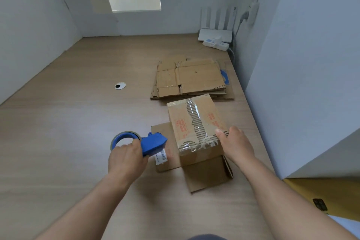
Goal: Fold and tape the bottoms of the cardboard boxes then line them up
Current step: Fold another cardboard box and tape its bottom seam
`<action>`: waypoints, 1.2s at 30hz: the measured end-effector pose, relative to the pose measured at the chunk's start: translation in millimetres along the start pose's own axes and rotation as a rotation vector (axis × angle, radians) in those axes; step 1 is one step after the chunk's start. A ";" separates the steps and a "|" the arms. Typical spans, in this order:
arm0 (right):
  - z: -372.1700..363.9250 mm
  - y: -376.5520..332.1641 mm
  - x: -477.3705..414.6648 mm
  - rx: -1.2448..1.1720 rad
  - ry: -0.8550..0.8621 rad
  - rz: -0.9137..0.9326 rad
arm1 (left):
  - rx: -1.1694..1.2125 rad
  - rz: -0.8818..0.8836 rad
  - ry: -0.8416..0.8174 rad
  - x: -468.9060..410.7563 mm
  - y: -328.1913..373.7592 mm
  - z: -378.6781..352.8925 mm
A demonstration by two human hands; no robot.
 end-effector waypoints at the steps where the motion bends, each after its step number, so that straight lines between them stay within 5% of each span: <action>1: -1.1 -1.0 0.9 0.016 0.001 0.004 | -0.007 0.002 -0.016 0.5 -5.3 -7.9; 6: -7.4 -10.3 6.2 0.067 0.014 -0.005 | 0.135 0.071 -0.123 0.7 -20.5 -42.3; 19: -1.1 -9.8 8.4 0.204 0.084 0.063 | 0.149 0.130 0.017 -4.8 -15.8 -34.9; 22: -1.2 -9.8 8.3 0.195 0.084 0.071 | 0.398 0.014 0.086 9.5 16.8 -8.8; 27: -3.3 -11.5 12.2 0.177 0.083 0.087 | 1.064 -0.020 -0.031 15.9 87.5 3.0; 36: -8.1 -21.5 15.5 0.226 0.014 0.001 | 1.174 0.281 -0.045 -8.1 98.8 -23.2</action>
Point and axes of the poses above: each hand's wrist, its own x-axis away from the middle knuckle, its own z-axis out of the back of the hand, y = z × x, the point moved 2 cm from there along -x, towards the middle knuckle, and after that the axes turned 5 degrees about x, right-handed, at the moved point
